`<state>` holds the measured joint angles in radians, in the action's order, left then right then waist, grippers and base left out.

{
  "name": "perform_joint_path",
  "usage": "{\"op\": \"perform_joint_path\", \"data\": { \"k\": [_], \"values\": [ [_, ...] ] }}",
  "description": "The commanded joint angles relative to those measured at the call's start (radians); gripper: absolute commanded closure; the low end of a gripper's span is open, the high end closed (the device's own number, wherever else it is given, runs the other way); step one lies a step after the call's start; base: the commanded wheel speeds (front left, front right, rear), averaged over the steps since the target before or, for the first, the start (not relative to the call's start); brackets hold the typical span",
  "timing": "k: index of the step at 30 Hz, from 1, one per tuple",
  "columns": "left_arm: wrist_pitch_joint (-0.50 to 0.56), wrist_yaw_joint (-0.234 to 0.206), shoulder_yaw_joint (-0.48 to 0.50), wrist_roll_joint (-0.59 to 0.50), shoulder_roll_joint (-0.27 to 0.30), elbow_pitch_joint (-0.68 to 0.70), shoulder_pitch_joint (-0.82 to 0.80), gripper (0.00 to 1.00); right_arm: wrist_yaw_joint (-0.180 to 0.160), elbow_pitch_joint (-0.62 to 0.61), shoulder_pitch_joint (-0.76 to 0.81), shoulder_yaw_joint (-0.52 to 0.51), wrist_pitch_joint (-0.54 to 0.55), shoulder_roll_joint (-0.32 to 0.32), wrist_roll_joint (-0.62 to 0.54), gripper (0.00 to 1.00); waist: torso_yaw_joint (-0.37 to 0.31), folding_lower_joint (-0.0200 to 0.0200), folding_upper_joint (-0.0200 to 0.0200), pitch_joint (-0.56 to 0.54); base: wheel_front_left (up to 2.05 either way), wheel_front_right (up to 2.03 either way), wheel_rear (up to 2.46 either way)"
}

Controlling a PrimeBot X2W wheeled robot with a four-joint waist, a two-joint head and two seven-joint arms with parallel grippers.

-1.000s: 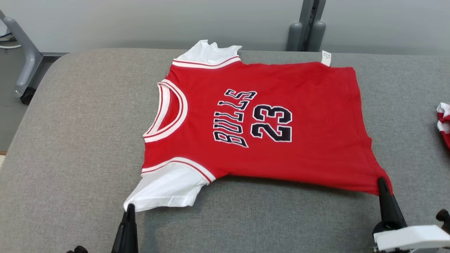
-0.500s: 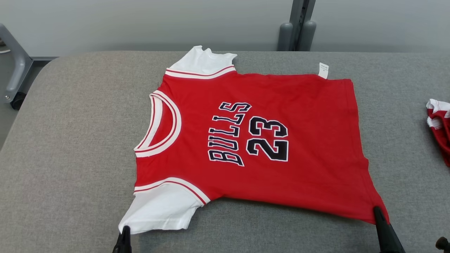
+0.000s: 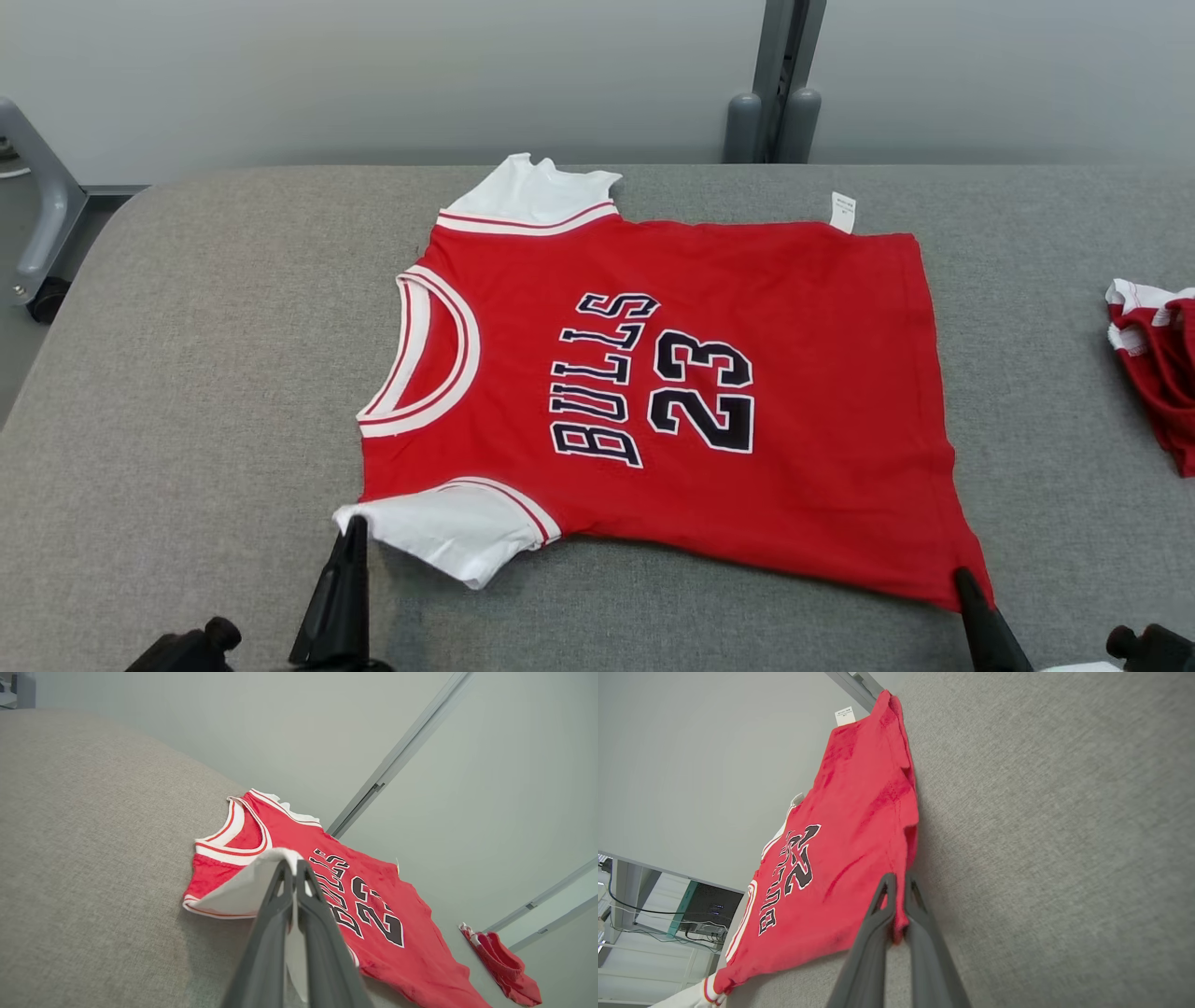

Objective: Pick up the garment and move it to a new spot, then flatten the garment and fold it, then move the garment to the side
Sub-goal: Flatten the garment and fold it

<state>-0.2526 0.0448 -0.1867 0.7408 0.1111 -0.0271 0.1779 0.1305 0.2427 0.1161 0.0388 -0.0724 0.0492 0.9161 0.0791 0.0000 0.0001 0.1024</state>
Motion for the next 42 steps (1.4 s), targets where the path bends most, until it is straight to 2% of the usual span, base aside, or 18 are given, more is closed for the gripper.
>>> {"op": "perform_joint_path", "data": {
  "k": [1,5,11,19,23,30,42],
  "values": [
    [-0.004,0.009,-0.002,-0.010,0.006,-0.015,-0.041,1.00,0.001,0.020,-0.024,0.007,-0.007,0.004,0.006,1.00,0.001,0.0000,-0.0001,-0.002,0.00,0.00,0.00],
    [-0.004,0.023,-0.021,-0.039,0.005,-0.056,-0.130,1.00,0.001,0.054,-0.059,0.032,-0.013,0.005,0.044,1.00,0.003,0.0000,-0.0001,-0.003,0.00,0.00,0.00],
    [0.000,0.036,-0.057,-0.081,-0.002,-0.149,-0.323,1.00,0.001,0.087,-0.149,0.059,-0.027,0.005,0.183,1.00,-0.014,0.0000,-0.0001,0.032,0.00,0.00,0.00],
    [-0.008,0.047,-0.048,-0.091,-0.021,-0.274,-0.504,1.00,0.001,0.111,-0.263,0.092,-0.073,0.004,0.304,1.00,-0.037,0.0000,-0.0001,0.099,0.00,0.00,0.00],
    [-0.012,0.053,-0.034,-0.091,-0.038,-0.335,-0.578,1.00,0.001,0.155,-0.332,0.114,-0.110,0.004,0.329,1.00,-0.049,0.0000,-0.0001,0.137,0.00,0.00,0.00],
    [-0.013,0.059,0.054,-0.121,-0.056,-0.358,-0.645,1.00,0.003,0.230,-0.429,0.149,-0.152,0.002,0.353,1.00,-0.064,0.0000,-0.0001,0.192,0.00,0.00,0.00],
    [-0.012,0.056,0.043,-0.151,-0.058,-0.472,-0.759,1.00,0.007,0.318,-0.532,0.186,-0.172,-0.002,0.337,1.00,-0.078,0.0000,-0.0001,0.248,0.00,0.00,0.00]
  ]
}}
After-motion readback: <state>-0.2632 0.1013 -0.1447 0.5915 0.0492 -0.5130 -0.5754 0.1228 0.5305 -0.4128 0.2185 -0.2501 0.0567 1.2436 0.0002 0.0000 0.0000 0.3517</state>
